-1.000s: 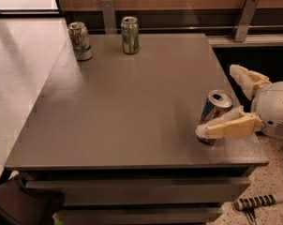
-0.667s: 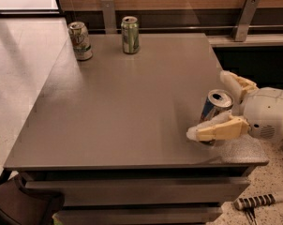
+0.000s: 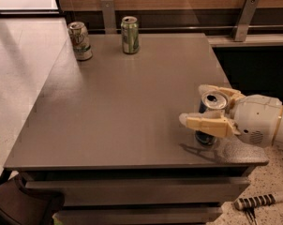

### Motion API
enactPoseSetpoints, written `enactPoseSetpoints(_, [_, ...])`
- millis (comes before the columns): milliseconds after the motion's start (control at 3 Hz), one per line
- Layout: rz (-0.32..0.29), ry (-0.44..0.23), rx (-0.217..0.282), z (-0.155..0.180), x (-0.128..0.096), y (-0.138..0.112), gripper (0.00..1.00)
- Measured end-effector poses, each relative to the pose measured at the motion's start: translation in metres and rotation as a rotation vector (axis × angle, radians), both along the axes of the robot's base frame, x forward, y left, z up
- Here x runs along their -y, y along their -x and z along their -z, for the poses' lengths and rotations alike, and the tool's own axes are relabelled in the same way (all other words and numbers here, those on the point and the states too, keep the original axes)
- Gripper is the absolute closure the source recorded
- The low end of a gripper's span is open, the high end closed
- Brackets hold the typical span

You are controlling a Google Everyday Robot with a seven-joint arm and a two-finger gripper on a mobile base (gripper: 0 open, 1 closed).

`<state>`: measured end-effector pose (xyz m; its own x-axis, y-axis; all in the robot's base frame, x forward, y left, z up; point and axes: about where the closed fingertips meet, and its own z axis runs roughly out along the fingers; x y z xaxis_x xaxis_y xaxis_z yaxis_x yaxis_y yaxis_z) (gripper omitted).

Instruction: Move redbull can near green can

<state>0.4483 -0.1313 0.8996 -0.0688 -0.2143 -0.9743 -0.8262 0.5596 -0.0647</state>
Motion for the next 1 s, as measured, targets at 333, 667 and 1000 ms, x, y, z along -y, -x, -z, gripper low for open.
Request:
enactPoseSetpoints(333, [-0.005,0.002,0.001,-0.0009,-0.0033,0.0002,0.74])
enactPoseSetpoints(667, [-0.008,0.004,0.002,-0.0015,-0.0050,0.0003,0.95])
enactPoseSetpoints(1000, [-0.011,0.005,0.003,-0.0020,-0.0065,0.0004,1.00])
